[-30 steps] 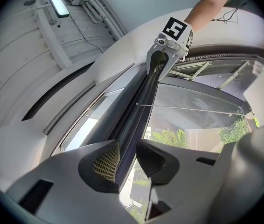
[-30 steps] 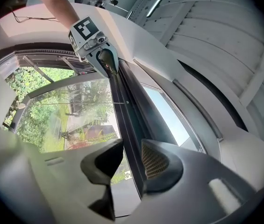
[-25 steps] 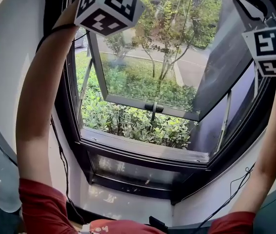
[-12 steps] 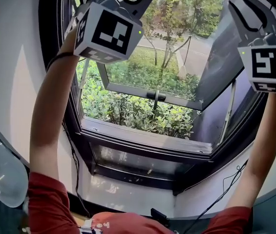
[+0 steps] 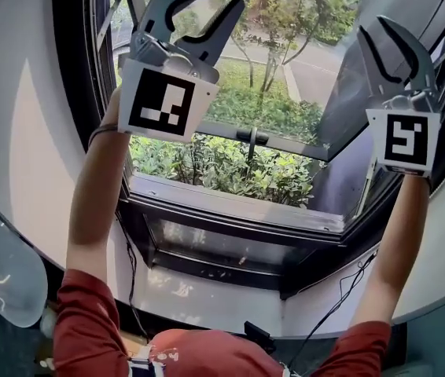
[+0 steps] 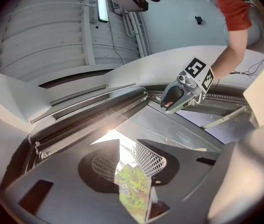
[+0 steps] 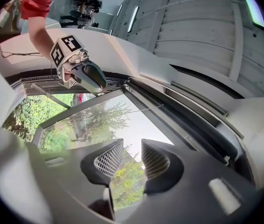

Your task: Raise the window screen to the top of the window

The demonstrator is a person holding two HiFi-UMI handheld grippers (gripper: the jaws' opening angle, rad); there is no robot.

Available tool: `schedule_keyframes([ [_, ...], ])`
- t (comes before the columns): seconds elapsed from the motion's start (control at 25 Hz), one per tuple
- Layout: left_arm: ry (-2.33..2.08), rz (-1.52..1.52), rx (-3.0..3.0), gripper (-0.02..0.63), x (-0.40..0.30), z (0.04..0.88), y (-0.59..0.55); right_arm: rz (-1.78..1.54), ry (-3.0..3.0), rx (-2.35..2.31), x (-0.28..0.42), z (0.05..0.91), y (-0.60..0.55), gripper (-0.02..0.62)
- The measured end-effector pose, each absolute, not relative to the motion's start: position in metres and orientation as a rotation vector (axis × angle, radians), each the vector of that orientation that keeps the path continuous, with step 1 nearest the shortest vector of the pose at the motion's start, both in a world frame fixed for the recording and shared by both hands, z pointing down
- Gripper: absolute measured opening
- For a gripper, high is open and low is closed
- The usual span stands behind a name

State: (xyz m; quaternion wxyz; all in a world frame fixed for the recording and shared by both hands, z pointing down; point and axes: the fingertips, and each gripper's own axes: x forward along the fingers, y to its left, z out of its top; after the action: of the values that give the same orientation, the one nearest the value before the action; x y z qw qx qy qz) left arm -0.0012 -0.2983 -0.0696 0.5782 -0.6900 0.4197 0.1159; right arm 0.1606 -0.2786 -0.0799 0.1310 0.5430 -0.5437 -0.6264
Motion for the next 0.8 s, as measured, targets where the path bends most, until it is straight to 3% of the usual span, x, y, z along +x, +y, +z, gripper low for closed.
schedule_keyframes([
  [0.8, 1.07, 0.387, -1.95, 0.092, -0.004, 0.097, -0.302, -1.67, -1.974, 1.738, 0.156, 0.068, -0.261, 0.127],
])
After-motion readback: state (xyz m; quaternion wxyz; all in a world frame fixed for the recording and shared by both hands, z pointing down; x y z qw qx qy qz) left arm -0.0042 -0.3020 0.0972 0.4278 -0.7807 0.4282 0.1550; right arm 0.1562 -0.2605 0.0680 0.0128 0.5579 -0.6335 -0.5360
